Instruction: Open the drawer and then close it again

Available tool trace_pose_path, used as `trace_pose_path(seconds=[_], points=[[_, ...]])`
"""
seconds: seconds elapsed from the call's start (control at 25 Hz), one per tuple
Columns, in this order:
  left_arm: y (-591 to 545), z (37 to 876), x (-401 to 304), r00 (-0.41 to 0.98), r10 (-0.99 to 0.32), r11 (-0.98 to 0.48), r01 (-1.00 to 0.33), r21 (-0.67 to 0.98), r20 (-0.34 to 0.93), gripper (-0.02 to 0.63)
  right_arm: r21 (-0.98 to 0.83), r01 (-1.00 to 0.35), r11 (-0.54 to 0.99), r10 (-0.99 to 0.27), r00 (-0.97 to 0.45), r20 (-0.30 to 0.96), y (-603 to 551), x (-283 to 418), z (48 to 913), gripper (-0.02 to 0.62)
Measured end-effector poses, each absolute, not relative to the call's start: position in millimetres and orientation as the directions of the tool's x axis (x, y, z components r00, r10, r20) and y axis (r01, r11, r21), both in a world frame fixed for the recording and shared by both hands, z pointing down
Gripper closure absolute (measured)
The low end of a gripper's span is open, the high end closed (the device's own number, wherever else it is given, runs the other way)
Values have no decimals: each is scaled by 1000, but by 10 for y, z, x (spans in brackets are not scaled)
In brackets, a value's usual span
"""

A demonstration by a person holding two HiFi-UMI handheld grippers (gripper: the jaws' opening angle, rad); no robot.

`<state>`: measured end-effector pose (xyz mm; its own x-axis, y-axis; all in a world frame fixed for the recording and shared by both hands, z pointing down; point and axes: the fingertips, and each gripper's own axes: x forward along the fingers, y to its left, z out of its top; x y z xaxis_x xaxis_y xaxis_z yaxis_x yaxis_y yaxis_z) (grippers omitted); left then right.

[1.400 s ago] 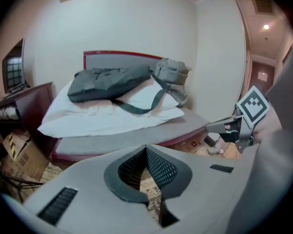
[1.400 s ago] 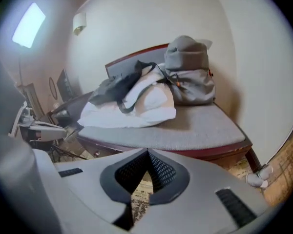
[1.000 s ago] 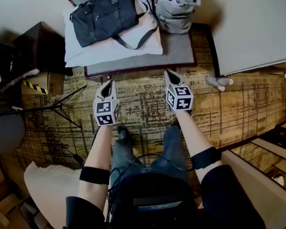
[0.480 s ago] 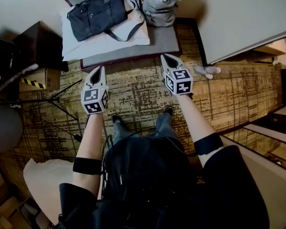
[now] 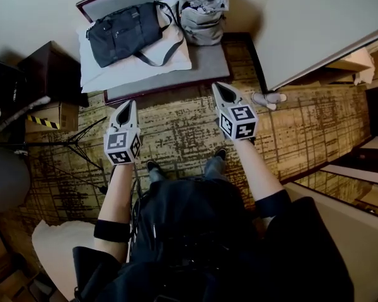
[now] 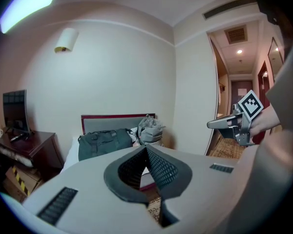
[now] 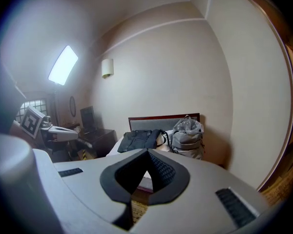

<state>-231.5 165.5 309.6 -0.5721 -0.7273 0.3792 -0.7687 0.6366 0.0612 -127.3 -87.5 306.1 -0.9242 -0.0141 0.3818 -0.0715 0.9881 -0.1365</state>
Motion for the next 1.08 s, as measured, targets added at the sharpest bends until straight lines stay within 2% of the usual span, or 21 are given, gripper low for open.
trace_pose_path(seconds=[1.08], points=[[1662, 3168, -2184, -568, -721, 637, -769, 55, 397, 604, -144, -48, 988, 22, -892, 451, -730, -1063, 3329, 595]])
